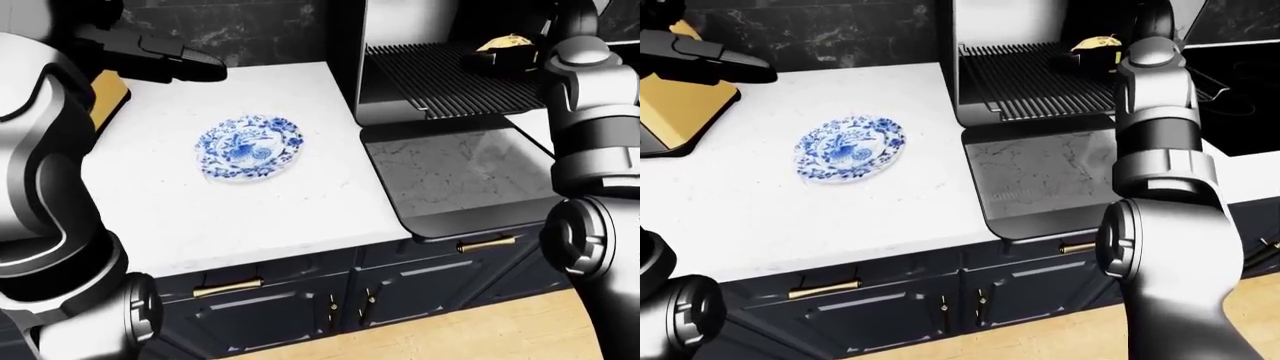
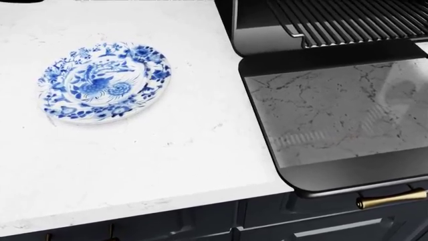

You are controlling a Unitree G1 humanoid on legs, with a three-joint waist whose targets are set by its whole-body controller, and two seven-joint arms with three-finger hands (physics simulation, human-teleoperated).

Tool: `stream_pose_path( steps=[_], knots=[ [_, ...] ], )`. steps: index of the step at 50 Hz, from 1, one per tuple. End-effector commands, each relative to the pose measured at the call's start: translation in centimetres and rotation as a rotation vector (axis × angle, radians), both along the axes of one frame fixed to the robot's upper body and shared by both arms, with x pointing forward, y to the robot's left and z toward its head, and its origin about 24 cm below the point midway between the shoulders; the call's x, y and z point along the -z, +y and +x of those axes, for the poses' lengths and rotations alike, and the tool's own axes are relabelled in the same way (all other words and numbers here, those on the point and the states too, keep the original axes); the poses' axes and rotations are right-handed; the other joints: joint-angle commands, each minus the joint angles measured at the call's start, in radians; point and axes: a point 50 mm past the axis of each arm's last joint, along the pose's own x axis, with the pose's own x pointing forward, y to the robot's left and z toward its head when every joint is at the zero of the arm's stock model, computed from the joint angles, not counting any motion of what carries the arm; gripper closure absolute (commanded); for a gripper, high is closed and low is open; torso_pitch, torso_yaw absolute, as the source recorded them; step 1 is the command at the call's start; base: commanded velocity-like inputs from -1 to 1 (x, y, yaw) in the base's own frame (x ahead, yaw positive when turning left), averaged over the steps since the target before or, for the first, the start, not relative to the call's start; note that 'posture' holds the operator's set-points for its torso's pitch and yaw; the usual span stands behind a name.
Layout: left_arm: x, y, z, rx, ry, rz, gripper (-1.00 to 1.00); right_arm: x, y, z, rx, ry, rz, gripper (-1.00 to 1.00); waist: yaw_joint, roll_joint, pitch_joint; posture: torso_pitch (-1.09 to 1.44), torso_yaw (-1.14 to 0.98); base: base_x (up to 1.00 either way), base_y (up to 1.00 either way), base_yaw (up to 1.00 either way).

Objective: Pick the scone from the rack and place it on the plate on the counter.

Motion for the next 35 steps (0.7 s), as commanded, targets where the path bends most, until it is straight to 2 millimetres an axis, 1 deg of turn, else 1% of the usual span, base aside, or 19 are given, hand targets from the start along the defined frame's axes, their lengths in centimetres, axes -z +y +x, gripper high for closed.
stream_pose_path(
  steps=[1, 3, 7, 9, 10, 11, 12, 15, 24, 26, 27, 30, 31, 32, 35],
  knots=[
    [-1.4, -0.1, -0.8, -0.004, -0.079, 0.011, -1.0, -2.3, 0.2, -0.4, -0.01, -0.078, -0.019, -0.36, 0.001, 0.0, -0.028, 0.0, 0.0, 0.0, 0.0, 0.0],
    [-1.4, -0.1, -0.8, -0.003, -0.079, 0.011, -1.0, -2.3, 0.2, -0.4, -0.01, -0.075, -0.018, -0.34, 0.001, -0.001, -0.029, 0.0, 0.0, 0.0, 0.0, 0.0],
    [-1.5, -0.1, -0.8, -0.003, -0.081, 0.012, -1.0, -2.2, 0.0, -0.5, -0.011, -0.066, -0.024, -0.16, 0.002, -0.002, -0.028, 0.0, 0.0, 0.0, 0.0, 0.0],
    [-1.6, -0.1, -0.9, -0.003, -0.083, 0.012, -1.0, -2.2, 0.0, -0.6, -0.011, -0.064, -0.024, -0.12, 0.003, -0.003, -0.028, 0.0, 0.0, 0.0, 0.0, 0.0],
    [-1.6, -0.1, -0.9, -0.003, -0.083, 0.013, -1.0, -2.1, 0.0, -0.5, -0.016, -0.061, -0.025, 0.0, 0.003, -0.003, -0.029, 0.0, 0.0, 0.0, 0.0, 0.0],
    [-1.6, -0.1, -0.8, -0.003, -0.083, 0.012, -1.0, -2.1, 0.0, -0.5, -0.018, -0.058, -0.027, 0.04, 0.003, -0.003, -0.028, 0.0, 0.0, 0.0, 0.0, 0.0],
    [-1.6, -0.1, -0.8, -0.003, -0.083, 0.012, -1.0, -2.1, 0.0, -0.5, -0.019, -0.057, -0.029, 0.15, 0.003, -0.003, -0.028, 0.0, 0.0, 0.0, 0.0, 0.0],
    [-1.8, -0.2, -0.8, 0.0, -0.086, 0.012, -1.0, -2.1, 0.0, -0.6, -0.026, -0.052, -0.034, 0.22, 0.003, -0.004, -0.028, 0.0, 0.0, 0.0, 0.0, 0.0],
    [-2.1, -0.2, -0.8, -0.001, -0.091, 0.014, -1.0, -1.0, -0.3, -0.7, -0.047, 0.007, -0.074, 0.25, 0.005, -0.007, -0.028, 0.0, 0.0, 0.0, 0.0, 0.0],
    [-2.1, -0.3, -0.8, 0.0, -0.092, 0.015, -1.0, -1.0, -0.3, -0.7, -0.05, 0.013, -0.077, 0.31, 0.005, -0.008, -0.029, 0.0, 0.0, 0.0, 0.0, 0.0],
    [-2.1, -0.2, -0.8, -0.001, -0.092, 0.016, -1.0, -0.9, -0.3, -0.7, -0.052, 0.016, -0.081, 0.37, 0.005, -0.008, -0.029, 0.0, 0.0, 0.0, 0.0, 0.0],
    [-2.2, -0.1, -0.9, -0.003, -0.093, 0.014, -1.0, -0.9, -0.2, -0.7, -0.057, 0.021, -0.09, 0.65, 0.006, -0.009, -0.03, 0.0, 0.0, 0.0, 0.0, 0.0],
    [-2.2, -0.1, -0.9, -0.004, -0.093, 0.016, -1.0, -0.9, -0.2, -0.7, -0.058, 0.021, -0.09, 0.87, 0.006, -0.009, -0.031, 0.0, 0.0, 0.0, 0.0, 0.0],
    [-2.2, -0.1, -1.0, -0.004, -0.093, 0.015, -1.0, -0.9, -0.2, -0.7, -0.059, 0.021, -0.093, 1.0, 0.006, -0.009, -0.031, 0.0, 0.0, 0.0, 0.0, 0.0],
    [-2.1, -0.1, -0.9, -0.004, -0.093, 0.014, -1.0, -1.0, -0.2, -0.8, -0.061, 0.024, -0.103, 1.0, 0.006, -0.01, -0.03, 0.0, 0.0, 0.0, 0.0, 0.0]
  ],
)
